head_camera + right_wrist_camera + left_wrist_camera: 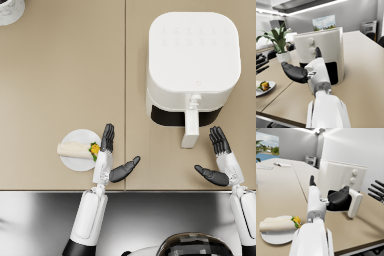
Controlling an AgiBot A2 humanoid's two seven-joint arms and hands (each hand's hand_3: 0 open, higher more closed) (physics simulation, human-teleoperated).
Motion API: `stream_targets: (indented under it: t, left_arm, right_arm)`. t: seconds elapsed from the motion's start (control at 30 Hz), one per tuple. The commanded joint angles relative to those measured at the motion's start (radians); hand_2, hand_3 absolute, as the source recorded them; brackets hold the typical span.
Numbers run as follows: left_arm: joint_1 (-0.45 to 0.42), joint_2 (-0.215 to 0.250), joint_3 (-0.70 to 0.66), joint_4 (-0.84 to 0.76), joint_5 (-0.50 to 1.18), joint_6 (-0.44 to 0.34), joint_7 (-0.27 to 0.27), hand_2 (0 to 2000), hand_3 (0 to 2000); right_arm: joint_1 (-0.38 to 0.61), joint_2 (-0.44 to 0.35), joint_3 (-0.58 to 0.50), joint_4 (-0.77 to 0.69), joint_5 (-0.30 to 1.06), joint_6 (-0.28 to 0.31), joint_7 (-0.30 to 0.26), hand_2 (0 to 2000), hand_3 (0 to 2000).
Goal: Pick up the chicken rolls and place it into the air fryer
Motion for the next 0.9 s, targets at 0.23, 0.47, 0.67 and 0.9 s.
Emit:
stream_targets:
  t: [0.23, 0.47, 0.67, 0.9]
  left_arm:
    - [-0.052, -0.007, -0.082, -0.090, 0.000, -0.082, -0.082, 0, 0]
    - [-0.116, -0.003, -0.205, -0.131, 0.133, -0.099, -0.099, 0, 0]
    - [-0.147, 0.010, -0.303, -0.146, 0.401, -0.101, -0.100, 0, 0]
    - [-0.133, 0.016, -0.381, -0.135, 0.716, -0.142, -0.105, 0, 0]
  right_arm:
    - [-0.004, -0.015, 0.030, 0.031, 0.000, -0.081, 0.082, 0, 0]
    - [-0.015, -0.031, 0.024, 0.037, 0.133, -0.098, 0.099, 0, 0]
    - [0.009, -0.064, 0.053, 0.010, 0.305, -0.099, 0.101, 0, 0]
    - [0.021, -0.090, 0.061, -0.024, 0.332, -0.100, 0.101, 0, 0]
